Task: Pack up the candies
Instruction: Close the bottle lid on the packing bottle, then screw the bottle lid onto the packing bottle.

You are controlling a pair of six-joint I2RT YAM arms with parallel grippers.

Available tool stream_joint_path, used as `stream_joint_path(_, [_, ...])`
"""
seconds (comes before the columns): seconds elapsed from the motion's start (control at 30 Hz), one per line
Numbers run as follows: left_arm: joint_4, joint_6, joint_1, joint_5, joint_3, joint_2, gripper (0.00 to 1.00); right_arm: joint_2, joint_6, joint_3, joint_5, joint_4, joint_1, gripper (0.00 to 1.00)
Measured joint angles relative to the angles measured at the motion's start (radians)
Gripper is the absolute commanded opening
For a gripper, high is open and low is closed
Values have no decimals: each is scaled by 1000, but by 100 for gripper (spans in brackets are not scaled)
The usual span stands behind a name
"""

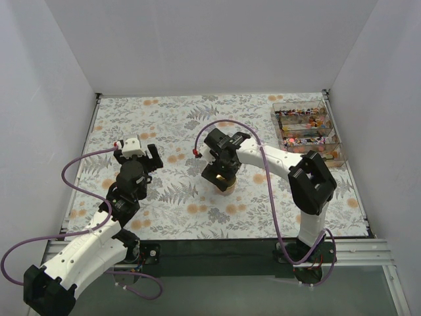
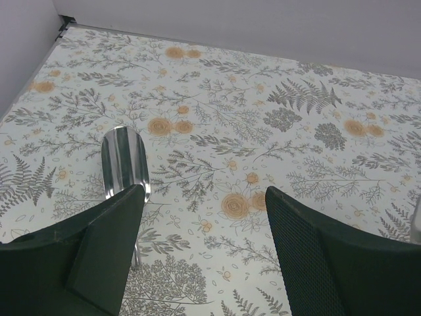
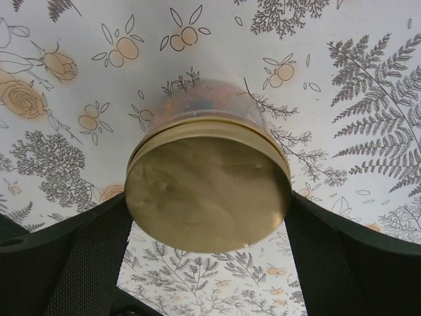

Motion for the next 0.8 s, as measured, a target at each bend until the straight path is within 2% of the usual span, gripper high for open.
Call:
stream_joint_path(0.37, [0, 0, 0, 7, 0, 0, 73, 61, -26, -88, 9, 16, 0, 98])
stream_joint_path(0.8, [0, 0, 0, 15, 0, 6, 73, -52, -26, -142, 26, 21, 0, 98])
